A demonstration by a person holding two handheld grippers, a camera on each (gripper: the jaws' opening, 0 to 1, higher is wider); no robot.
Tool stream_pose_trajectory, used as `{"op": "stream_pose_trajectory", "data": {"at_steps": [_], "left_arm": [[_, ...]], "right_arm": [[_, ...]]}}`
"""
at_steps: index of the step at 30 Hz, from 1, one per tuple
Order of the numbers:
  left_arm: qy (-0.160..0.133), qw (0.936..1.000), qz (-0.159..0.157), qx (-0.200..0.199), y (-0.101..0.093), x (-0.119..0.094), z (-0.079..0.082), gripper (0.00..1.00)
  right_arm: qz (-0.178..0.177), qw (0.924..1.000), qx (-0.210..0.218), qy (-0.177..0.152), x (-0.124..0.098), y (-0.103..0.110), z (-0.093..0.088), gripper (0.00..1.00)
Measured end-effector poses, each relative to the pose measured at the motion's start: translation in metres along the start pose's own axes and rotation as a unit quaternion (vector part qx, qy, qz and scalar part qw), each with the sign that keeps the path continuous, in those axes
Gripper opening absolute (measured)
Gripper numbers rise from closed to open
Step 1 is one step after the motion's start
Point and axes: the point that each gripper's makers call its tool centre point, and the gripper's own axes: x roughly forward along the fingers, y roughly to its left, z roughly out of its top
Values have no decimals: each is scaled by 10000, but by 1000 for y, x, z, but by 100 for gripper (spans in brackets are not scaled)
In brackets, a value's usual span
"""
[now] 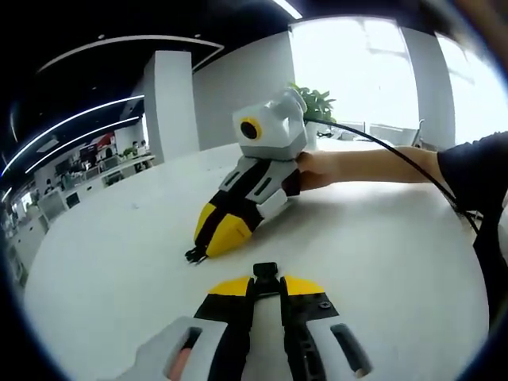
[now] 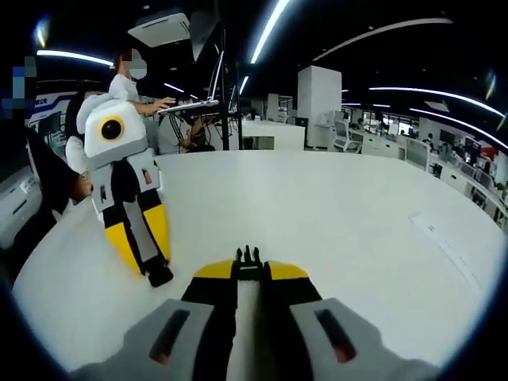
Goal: Snap the two parts of the plastic buckle together until the buckle closes and remains connected.
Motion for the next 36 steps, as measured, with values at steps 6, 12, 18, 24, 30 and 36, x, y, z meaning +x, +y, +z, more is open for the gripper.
{"op": "stream_pose_trajectory", "data": {"at_steps": [6, 12, 18, 24, 30, 36], "left_arm": [[3, 10000, 19, 18, 1, -1, -1, 13], [8, 10000, 24, 44, 1, -1, 0, 13], [11, 10000, 26, 48, 1, -1, 0, 13], [-21, 10000, -62, -31, -2, -1, 0, 13], [-21, 10000, -68, -29, -3, -1, 0, 13], [-21, 10000, -69, -4, -3, -2, 0, 13]], "right_arm": [[-59, 10000, 18, 22, -10, 4, -4, 13], [-94, 9999, 40, 21, -19, 7, -7, 13], [-115, 9999, 49, 8, -26, 13, -10, 13], [-149, 9999, 68, -27, -35, 19, -12, 13], [-160, 9997, 129, -90, -42, 25, -15, 13], [-179, 9997, 112, -104, -49, 34, -17, 13]]}}
